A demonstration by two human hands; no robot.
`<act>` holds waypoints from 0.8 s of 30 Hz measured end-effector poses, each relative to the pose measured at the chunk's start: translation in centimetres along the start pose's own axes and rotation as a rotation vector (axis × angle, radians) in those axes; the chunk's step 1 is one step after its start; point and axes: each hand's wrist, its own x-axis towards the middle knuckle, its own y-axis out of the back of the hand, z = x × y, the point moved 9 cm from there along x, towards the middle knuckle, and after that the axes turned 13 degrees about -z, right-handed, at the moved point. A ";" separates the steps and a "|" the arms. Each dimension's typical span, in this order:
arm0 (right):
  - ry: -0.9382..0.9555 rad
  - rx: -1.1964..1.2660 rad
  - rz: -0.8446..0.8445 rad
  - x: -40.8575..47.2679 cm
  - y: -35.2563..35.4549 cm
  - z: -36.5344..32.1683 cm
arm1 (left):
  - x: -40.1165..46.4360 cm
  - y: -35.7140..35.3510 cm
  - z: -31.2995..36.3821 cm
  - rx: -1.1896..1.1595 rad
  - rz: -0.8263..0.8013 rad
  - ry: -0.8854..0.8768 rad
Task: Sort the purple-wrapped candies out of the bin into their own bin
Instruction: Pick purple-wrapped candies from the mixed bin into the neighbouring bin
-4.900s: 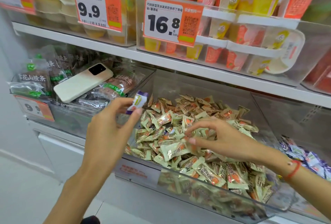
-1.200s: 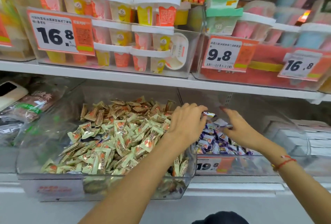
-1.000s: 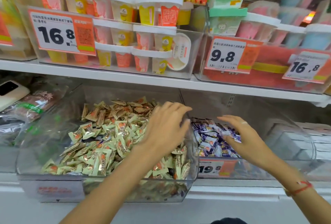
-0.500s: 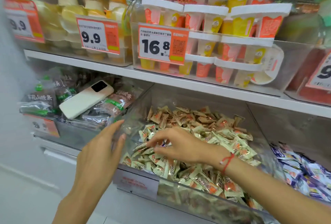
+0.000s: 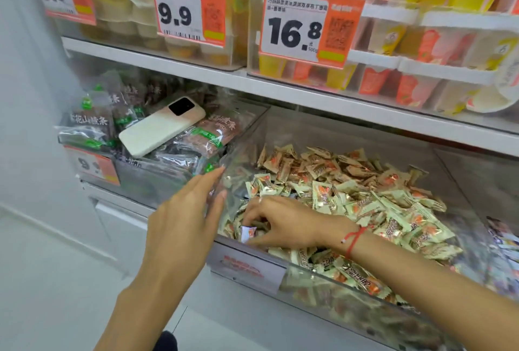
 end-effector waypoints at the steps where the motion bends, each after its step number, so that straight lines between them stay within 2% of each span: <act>1: -0.025 -0.045 0.035 -0.2 0.4 0.3 | 0.0 0.0 0.0 -0.005 0.001 0.006; 4: -0.094 -0.078 0.145 -2.1 2.5 1.4 | 0.0 -0.1 -0.1 -0.004 -0.007 0.010; 7: -0.159 0.100 0.287 -6.3 4.9 2.5 | 0.0 0.1 0.2 0.051 0.022 -0.012; 11: -0.210 0.290 0.561 -14.4 6.4 2.4 | -0.3 0.7 3.4 0.057 0.132 -0.167; 13: -0.274 0.324 0.702 -18.8 6.0 2.6 | -0.1 -0.5 6.4 -0.026 0.105 -0.282; 17: -0.388 0.314 1.035 -28.1 4.9 4.0 | 0.8 -6.4 13.6 -0.167 -0.208 -0.470; 20: -0.652 0.112 1.160 -34.2 3.3 7.7 | 1.3 -12.9 17.6 -0.026 -0.556 -0.539; 22: -0.899 -0.025 1.117 -37.1 2.0 11.2 | 1.4 -16.3 18.6 0.123 -0.727 -0.545; 24: -1.014 -0.017 0.885 -37.4 0.0 15.3 | 1.5 -17.9 18.6 0.191 -0.801 -0.529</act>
